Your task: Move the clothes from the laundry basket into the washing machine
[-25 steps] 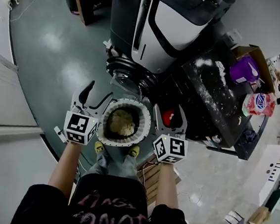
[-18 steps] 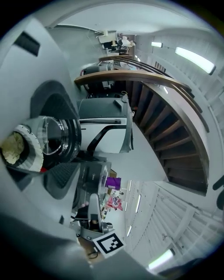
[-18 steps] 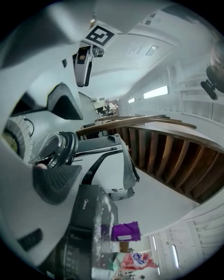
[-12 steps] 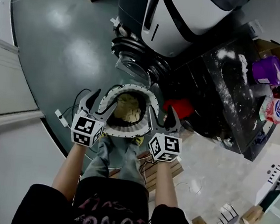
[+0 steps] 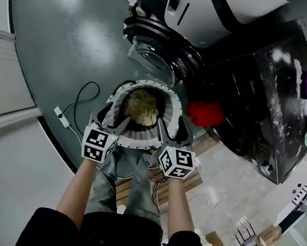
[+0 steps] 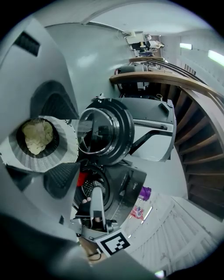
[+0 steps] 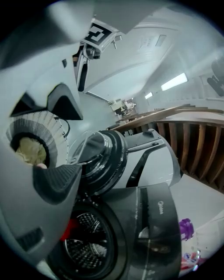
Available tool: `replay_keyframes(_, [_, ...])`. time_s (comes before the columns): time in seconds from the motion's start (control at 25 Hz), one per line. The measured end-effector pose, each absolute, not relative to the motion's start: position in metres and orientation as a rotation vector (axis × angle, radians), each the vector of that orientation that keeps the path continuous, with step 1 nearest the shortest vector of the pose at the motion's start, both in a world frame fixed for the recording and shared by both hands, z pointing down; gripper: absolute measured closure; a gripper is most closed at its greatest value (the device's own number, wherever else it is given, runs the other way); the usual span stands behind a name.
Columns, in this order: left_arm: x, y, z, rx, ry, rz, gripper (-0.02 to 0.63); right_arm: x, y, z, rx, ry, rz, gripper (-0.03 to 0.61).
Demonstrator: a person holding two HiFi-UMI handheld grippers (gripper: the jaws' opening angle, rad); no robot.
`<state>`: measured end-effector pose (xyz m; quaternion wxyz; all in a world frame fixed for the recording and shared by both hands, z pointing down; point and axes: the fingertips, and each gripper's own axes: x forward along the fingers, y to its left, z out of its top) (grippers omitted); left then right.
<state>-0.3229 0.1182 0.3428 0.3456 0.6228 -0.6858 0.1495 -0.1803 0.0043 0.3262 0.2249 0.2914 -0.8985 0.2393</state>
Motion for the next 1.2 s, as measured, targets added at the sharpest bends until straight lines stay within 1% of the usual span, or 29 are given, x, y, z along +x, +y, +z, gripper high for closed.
replay_keyframes(0.28, [-0.301,0.123,0.461,1.493,-1.698,0.351,0.293,-0.185,0.016,0.437,0.777,-2.369,0.786,0.255])
replay_keyframes(0.48, [-0.299,0.123,0.547,1.359,-1.693,0.299,0.293,-0.196,0.019,0.521,0.742,-2.288,0.831,0.255])
replay_keyframes(0.64, [-0.299,0.125,0.614,1.267,-1.682,0.314,0.293,-0.196,0.022,0.59,0.731,-2.212,0.849,0.258])
replay_keyframes(0.84, [-0.294,0.12,0.688,1.186,-1.666,0.261,0.293,-0.194,0.028,0.675,0.72,-2.103,0.879,0.258])
replay_keyframes(1.08, [-0.29,0.13,0.774,1.091,-1.621,0.273,0.293,-0.203,0.043,0.757,0.606,-2.053,0.812,0.261])
replay_keyframes(1.2, [-0.287,0.127,0.807,1.11,-1.614,0.311,0.293,-0.2,0.048,0.796,0.611,-2.015,0.836,0.26])
